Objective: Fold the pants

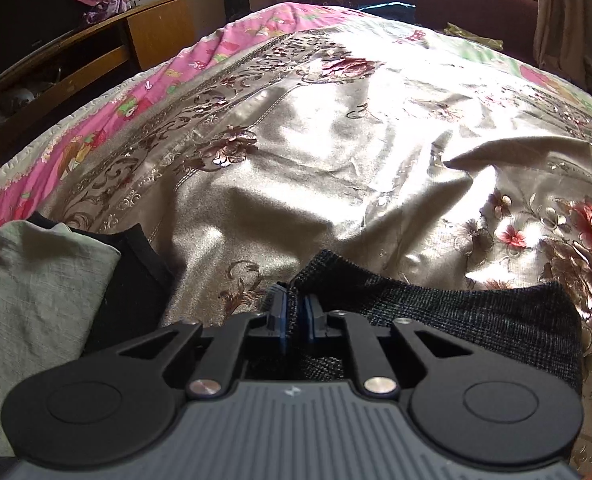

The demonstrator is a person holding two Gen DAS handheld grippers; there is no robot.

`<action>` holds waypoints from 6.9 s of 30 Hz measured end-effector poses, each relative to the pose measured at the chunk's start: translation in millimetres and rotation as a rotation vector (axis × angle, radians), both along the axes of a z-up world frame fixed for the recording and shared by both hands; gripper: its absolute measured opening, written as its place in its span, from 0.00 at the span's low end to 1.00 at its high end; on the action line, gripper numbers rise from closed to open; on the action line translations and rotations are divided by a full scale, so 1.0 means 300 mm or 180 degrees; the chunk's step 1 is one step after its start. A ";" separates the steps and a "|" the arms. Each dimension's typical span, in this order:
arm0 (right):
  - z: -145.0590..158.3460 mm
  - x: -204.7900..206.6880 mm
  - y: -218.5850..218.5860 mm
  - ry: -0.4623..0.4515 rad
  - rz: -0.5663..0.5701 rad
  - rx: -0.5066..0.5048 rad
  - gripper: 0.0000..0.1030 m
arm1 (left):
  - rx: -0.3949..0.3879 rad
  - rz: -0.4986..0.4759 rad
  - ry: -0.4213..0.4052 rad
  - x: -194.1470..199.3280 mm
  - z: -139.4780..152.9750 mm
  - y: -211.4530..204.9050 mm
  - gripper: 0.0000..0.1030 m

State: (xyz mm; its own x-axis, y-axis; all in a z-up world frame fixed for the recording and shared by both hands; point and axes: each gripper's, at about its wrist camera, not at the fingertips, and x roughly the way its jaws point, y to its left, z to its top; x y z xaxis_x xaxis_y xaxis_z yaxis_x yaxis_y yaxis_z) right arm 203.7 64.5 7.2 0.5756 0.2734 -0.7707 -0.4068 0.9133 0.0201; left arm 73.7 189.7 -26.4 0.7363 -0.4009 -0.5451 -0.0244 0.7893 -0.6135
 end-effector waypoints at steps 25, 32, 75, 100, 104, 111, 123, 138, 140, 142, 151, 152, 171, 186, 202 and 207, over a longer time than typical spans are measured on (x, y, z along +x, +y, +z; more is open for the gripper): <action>0.095 -0.022 -0.514 -0.0232 -0.0676 0.0993 0.27 | 0.1444 -0.0470 -0.0863 0.164 0.193 -0.288 0.50; -0.060 0.066 -0.460 0.0002 -0.0532 0.0950 0.28 | 0.1627 -0.0367 -0.0535 0.297 0.075 -0.283 0.47; -0.179 -0.167 -0.819 0.0586 -0.0593 0.2263 0.58 | 0.1357 -0.0410 0.0072 0.226 0.043 -0.171 0.97; -0.102 -0.280 -0.889 0.0417 -0.0706 0.1715 0.37 | 0.1560 -0.0603 0.0141 0.111 0.062 -0.395 0.85; -0.097 -0.295 -0.902 0.0395 -0.0707 0.1661 0.37 | 0.1629 -0.0606 0.0137 0.104 0.063 -0.418 0.85; -0.093 -0.309 -0.923 0.0388 -0.0726 0.1617 0.37 | 0.1733 -0.0634 0.0128 0.090 0.062 -0.456 0.86; -0.076 -0.353 -0.933 0.0353 -0.0780 0.1514 0.37 | 0.1867 -0.0660 0.0091 0.063 0.063 -0.510 0.86; 0.000 -0.402 -1.317 0.0180 -0.1267 0.1285 0.35 | 0.1444 -0.1183 -0.0107 0.127 0.042 -0.873 0.86; 0.008 -0.407 -1.363 0.0156 -0.1340 0.1258 0.35 | 0.1426 -0.1250 -0.0142 0.141 0.046 -0.928 0.86; 0.012 -0.413 -1.399 0.0135 -0.1402 0.1237 0.35 | 0.1409 -0.1314 -0.0174 0.150 0.051 -0.973 0.86; 0.033 -0.464 -1.538 0.0124 -0.1559 0.1097 0.35 | 0.1365 -0.1594 -0.0241 0.132 0.059 -1.124 0.86; 0.036 -0.470 -1.556 0.0130 -0.1573 0.1071 0.35 | 0.1353 -0.1635 -0.0246 0.129 0.061 -1.144 0.86; 0.045 -0.544 -2.035 0.0073 -0.2175 0.0783 0.37 | 0.1239 -0.2265 -0.0315 0.083 0.042 -1.652 0.86; 0.150 -0.666 -2.072 -0.0459 -0.2589 0.0359 0.44 | 0.1171 -0.2254 -0.0568 -0.005 0.123 -1.555 0.85; 0.036 -0.557 -1.935 -0.0361 -0.2163 0.0243 0.43 | 0.1581 -0.1661 -0.0749 0.139 0.068 -1.681 0.89; 0.085 -0.664 -1.903 -0.0517 -0.2167 0.0233 0.43 | 0.1584 -0.1573 -0.0702 0.074 0.110 -1.643 0.88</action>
State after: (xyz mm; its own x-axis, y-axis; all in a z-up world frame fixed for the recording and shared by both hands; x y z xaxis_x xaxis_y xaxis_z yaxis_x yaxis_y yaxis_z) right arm 4.5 -506.4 32.8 0.7435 -0.1405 -0.6538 0.2516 0.9646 0.0788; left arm 96.0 -303.3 6.6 0.6474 -0.4581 -0.6091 0.4890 0.8627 -0.1290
